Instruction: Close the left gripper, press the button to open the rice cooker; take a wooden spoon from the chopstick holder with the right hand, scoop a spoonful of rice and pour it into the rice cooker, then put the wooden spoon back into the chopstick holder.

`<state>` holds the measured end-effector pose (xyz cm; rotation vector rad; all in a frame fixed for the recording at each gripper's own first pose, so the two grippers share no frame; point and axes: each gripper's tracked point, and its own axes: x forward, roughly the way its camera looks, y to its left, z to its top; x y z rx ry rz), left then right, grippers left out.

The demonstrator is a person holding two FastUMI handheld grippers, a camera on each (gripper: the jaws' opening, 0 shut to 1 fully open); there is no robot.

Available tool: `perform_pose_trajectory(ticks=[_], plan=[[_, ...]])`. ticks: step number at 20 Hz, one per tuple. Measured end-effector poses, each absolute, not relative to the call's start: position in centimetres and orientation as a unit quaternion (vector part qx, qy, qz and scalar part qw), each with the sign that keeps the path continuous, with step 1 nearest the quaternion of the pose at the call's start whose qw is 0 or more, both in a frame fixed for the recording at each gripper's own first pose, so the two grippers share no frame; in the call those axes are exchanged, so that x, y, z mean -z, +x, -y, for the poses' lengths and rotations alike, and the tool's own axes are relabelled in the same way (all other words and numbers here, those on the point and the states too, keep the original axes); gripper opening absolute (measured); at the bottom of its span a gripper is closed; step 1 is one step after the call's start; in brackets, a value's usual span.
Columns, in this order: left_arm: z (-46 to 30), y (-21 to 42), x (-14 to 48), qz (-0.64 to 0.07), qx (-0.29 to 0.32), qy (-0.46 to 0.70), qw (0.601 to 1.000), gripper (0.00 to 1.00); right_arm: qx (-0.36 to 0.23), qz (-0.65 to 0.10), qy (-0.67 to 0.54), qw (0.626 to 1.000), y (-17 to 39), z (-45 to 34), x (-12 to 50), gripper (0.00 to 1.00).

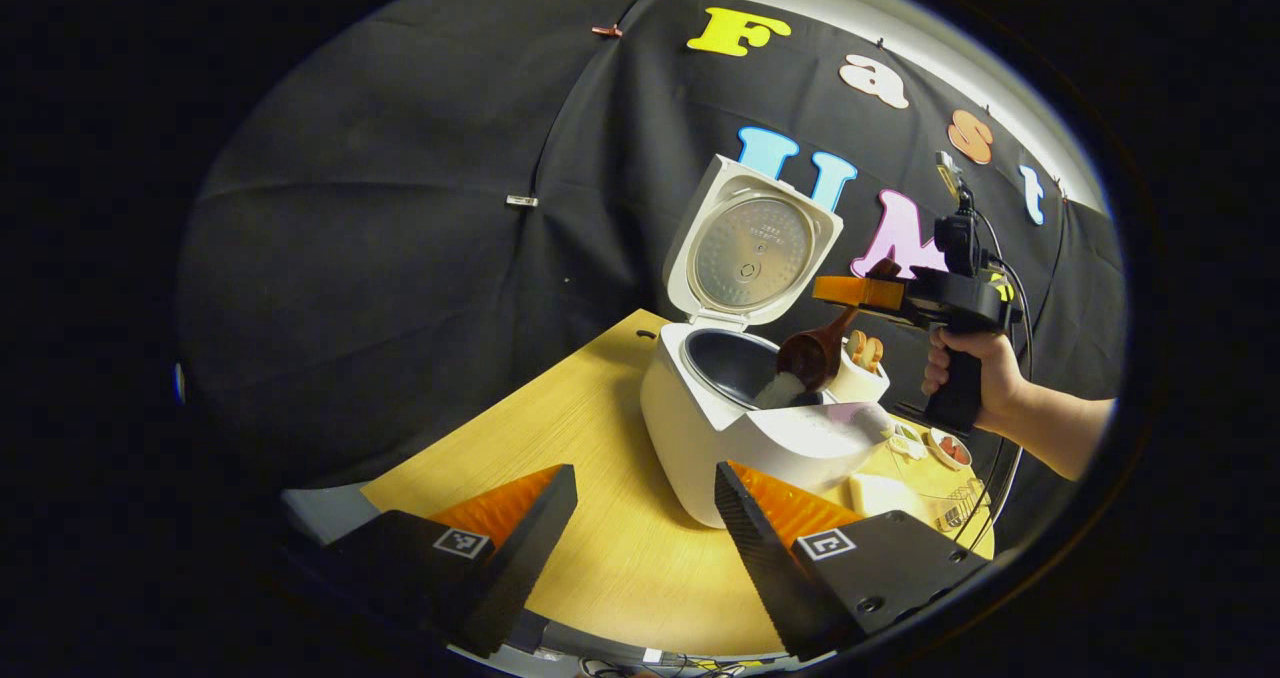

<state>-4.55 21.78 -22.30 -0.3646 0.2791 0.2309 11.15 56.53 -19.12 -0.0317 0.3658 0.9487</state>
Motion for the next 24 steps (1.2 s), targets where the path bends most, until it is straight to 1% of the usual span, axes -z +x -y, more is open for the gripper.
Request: perform_pose_trajectory(ticks=[2, 6, 9, 12, 13, 14, 18, 20, 21, 22, 24], plan=[[-21.7, -4.7, 22.1, -0.134, -0.116, -0.184, 0.967, 0.96, -0.462, -0.175, -0.014, 0.869, 10.9, -56.5, 19.2, 0.21], [-21.5, -4.8, 21.9, -0.129, -0.120, -0.187, 0.966, 0.96, -0.461, -0.170, -0.018, 0.871, 10.7, -56.4, 18.9, 0.21], [-21.2, -4.7, 21.8, -0.126, -0.120, -0.187, 0.967, 0.96, -0.453, -0.178, -0.005, 0.874, 10.8, -55.9, 18.7, 0.21], [-20.6, -4.6, 21.1, -0.121, -0.116, -0.185, 0.968, 0.96, -0.435, -0.172, 0.017, 0.884, 11.7, -54.3, 16.7, 0.21], [-20.4, -4.5, 20.7, -0.117, -0.114, -0.182, 0.970, 0.96, -0.426, -0.169, 0.030, 0.888, 11.9, -53.6, 15.9, 0.17], [-20.2, -4.4, 20.4, -0.114, -0.111, -0.179, 0.971, 0.96, -0.416, -0.170, 0.047, 0.892, 12.2, -52.7, 15.1, 0.21], [-18.9, -3.8, 19.0, -0.104, -0.099, -0.181, 0.973, 0.96, -0.365, -0.176, 0.140, 0.904, 13.6, -47.6, 11.2, 0.21], [-17.8, -3.2, 18.0, -0.094, -0.087, -0.184, 0.975, 0.96, -0.340, -0.187, 0.192, 0.902, 14.6, -44.1, 9.9, 0.21], [-17.2, -3.0, 17.6, -0.088, -0.079, -0.183, 0.976, 0.96, -0.321, -0.193, 0.215, 0.902, 15.4, -41.8, 9.4, 0.17], [-16.6, -2.7, 17.2, -0.085, -0.073, -0.181, 0.977, 0.96, -0.300, -0.192, 0.233, 0.905, 16.4, -39.3, 8.7, 0.21], [-15.3, -2.2, 16.7, -0.083, -0.063, -0.177, 0.979, 0.96, -0.265, -0.181, 0.260, 0.911, 17.8, -33.8, 7.2, 0.21]])
